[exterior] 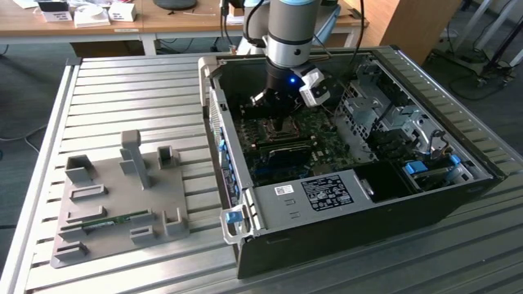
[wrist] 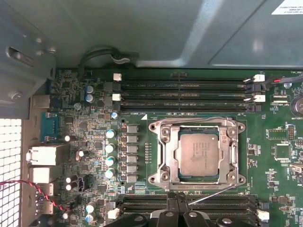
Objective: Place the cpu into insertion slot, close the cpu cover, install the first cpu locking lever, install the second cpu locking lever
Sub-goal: 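Install the second cpu locking lever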
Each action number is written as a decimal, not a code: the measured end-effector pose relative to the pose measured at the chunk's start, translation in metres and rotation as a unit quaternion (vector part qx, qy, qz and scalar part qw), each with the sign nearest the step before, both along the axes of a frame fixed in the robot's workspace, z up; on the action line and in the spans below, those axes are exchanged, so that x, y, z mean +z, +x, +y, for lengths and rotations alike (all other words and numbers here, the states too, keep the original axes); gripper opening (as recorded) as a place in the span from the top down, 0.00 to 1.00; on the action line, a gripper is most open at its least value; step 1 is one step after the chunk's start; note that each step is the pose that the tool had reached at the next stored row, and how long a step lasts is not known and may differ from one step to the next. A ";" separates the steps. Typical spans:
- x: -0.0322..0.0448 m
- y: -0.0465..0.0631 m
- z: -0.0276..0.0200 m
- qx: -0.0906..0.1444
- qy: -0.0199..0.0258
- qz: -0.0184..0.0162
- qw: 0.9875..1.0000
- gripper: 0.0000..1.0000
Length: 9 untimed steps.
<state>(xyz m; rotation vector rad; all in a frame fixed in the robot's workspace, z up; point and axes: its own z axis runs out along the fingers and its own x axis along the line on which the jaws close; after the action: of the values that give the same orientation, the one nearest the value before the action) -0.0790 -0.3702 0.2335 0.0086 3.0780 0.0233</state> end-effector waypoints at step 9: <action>-0.0005 -0.001 -0.0028 0.000 0.000 0.000 1.000 0.89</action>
<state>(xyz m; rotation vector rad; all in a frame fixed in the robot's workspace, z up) -0.0798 -0.3731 0.2329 0.0088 3.0781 0.0232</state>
